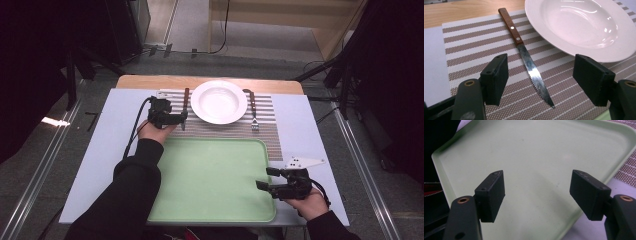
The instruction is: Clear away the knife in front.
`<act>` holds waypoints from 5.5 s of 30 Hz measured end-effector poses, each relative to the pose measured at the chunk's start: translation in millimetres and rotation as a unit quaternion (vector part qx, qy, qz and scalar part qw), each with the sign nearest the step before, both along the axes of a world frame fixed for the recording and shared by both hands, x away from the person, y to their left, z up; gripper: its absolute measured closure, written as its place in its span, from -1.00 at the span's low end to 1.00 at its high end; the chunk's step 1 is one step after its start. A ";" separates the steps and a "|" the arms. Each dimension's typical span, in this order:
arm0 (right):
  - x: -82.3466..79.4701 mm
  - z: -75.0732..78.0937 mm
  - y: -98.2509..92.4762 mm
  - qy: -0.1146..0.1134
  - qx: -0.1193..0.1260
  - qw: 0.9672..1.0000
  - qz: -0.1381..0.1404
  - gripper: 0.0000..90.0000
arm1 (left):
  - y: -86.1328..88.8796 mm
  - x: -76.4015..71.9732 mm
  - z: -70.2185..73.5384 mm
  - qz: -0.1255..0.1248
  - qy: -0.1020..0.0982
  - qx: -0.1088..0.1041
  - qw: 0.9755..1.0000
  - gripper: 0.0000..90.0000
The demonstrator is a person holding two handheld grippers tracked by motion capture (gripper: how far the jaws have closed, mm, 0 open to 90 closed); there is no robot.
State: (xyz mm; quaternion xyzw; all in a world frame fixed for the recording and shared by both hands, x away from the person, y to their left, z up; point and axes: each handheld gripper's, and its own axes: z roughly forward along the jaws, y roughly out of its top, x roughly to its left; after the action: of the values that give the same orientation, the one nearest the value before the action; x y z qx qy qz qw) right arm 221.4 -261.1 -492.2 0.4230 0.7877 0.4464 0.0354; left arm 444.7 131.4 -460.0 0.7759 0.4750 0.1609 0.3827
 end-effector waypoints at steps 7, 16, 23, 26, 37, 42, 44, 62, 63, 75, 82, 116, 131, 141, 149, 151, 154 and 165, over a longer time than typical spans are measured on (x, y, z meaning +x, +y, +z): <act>0.1 0.0 0.7 -0.002 0.002 1.000 0.001 -0.40 | -1.8 11.3 -3.3 0.021 -0.002 -0.015 1.000 -0.32; 0.5 0.3 0.8 -0.002 0.004 1.000 0.002 -0.40 | -7.2 28.0 -7.0 0.038 -0.003 -0.005 0.999 -0.32; 0.5 0.4 0.8 0.000 0.004 1.000 0.003 -0.40 | -17.8 39.1 -13.3 0.038 0.004 0.002 0.999 -0.25; 0.4 0.5 0.5 0.000 0.003 1.000 0.003 -0.40 | -18.0 44.2 -17.2 0.051 0.004 -0.003 0.999 -0.25; 0.4 1.0 0.3 -0.002 0.006 1.000 0.005 -0.40 | -17.1 59.0 -25.5 0.086 0.010 0.011 0.996 -0.25; 0.7 1.1 0.7 -0.003 0.007 1.000 0.006 -0.40 | -22.0 62.3 -28.1 0.094 -0.005 0.025 0.995 -0.17; 0.6 1.2 0.8 -0.003 0.007 1.000 0.006 -0.40 | -22.7 63.6 -30.0 0.102 -0.005 0.020 0.995 -0.17; 0.8 1.5 0.7 -0.004 0.009 1.000 0.008 -0.40 | -33.4 66.3 -42.3 0.115 -0.002 0.022 0.993 0.06; 1.0 1.6 0.9 -0.003 0.009 1.000 0.008 -0.40 | -34.4 66.2 -43.0 0.116 -0.001 0.024 0.993 0.12; 0.9 1.7 0.6 -0.004 0.009 1.000 0.007 -0.40 | -41.1 65.7 -47.8 0.132 -0.006 0.037 0.991 0.36; 0.7 1.7 0.3 -0.003 0.007 1.000 0.006 -0.40 | -49.2 64.6 -47.9 0.146 -0.007 0.055 0.988 0.45; 1.1 1.9 -0.8 -0.004 0.007 1.000 0.007 -0.40 | -52.8 63.4 -48.0 0.187 -0.004 0.048 0.981 0.71; 0.4 1.4 -5.2 -0.004 0.010 1.000 -0.001 -0.40 | -35.0 65.2 -25.9 0.175 -0.003 -0.020 0.984 0.71; 1.0 1.7 -3.3 -0.002 0.008 1.000 0.001 -0.40 | -20.9 60.3 -2.3 0.138 -0.003 -0.051 0.989 0.71; 1.4 1.9 -2.5 -0.001 0.008 1.000 0.001 -0.40 | -12.8 53.7 15.0 0.105 -0.014 -0.073 0.992 0.71; 1.6 1.8 -2.6 -0.001 0.007 1.000 0.000 -0.40 | -10.6 51.9 18.7 0.095 -0.010 -0.075 0.993 0.71; 1.6 1.4 -3.0 0.000 0.009 1.000 -0.002 -0.40 | -8.2 49.4 22.8 0.078 -0.003 -0.076 0.994 0.71; 1.3 1.0 -3.6 0.000 0.009 1.000 -0.002 -0.40 | -11.6 31.7 41.9 -0.013 0.015 -0.089 0.996 0.71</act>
State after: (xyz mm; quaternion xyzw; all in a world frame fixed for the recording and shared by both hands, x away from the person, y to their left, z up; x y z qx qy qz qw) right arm 222.7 -264.7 -491.3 0.4247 0.7832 0.4530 0.0324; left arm 476.4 119.8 -418.1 0.7474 0.4826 0.1016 0.4452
